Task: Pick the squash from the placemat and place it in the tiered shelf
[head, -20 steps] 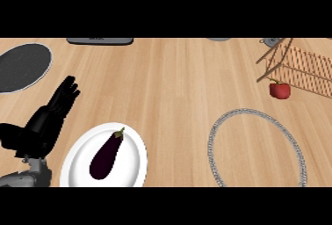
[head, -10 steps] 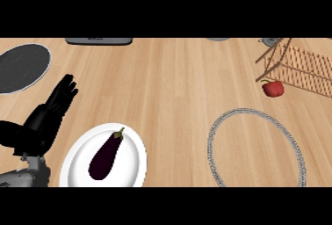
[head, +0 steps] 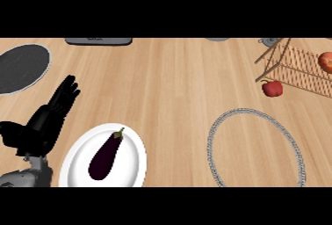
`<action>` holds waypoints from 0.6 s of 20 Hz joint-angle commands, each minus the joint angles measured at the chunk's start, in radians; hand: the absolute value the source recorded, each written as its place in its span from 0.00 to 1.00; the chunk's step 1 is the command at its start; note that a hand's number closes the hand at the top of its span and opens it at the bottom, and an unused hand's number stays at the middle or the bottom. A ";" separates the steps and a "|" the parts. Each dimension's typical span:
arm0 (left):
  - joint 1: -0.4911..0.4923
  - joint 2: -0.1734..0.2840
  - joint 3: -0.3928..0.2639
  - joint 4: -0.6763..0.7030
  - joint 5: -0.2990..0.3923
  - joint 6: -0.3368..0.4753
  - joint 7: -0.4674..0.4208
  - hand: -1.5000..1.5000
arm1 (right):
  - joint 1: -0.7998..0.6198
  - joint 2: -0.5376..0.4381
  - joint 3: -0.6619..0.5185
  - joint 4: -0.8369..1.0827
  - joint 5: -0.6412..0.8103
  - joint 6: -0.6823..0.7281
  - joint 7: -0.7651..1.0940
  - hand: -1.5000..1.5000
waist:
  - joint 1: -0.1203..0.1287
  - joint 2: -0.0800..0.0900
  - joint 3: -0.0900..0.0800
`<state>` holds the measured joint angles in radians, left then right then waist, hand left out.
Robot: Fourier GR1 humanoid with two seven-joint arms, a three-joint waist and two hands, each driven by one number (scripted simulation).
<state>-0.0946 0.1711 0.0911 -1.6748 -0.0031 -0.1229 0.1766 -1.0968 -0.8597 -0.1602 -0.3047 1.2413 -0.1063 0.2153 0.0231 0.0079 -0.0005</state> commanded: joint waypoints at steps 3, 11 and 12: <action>0.038 -0.014 -0.019 -0.057 0.000 -0.002 0.021 0.50 | -0.033 -0.033 -0.091 -0.023 -0.074 -0.085 0.013 0.00 | 0.005 -0.001 0.002; 0.017 -0.015 -0.011 -0.018 -0.030 0.025 0.025 0.50 | -0.179 -0.059 -0.231 -0.112 -0.213 -0.098 0.091 0.00 | -0.011 -0.006 0.001; 0.004 0.017 0.012 -0.053 0.004 -0.003 0.054 0.50 | -0.184 -0.059 -0.264 -0.122 -0.247 -0.112 0.097 0.00 | -0.011 -0.009 0.001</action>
<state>-0.0802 0.1728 0.0906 -1.7092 -0.0061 -0.1220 0.2073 -1.2366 -0.8964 -0.3581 -0.3940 1.0578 -0.2018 0.2822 0.0180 0.0025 0.0005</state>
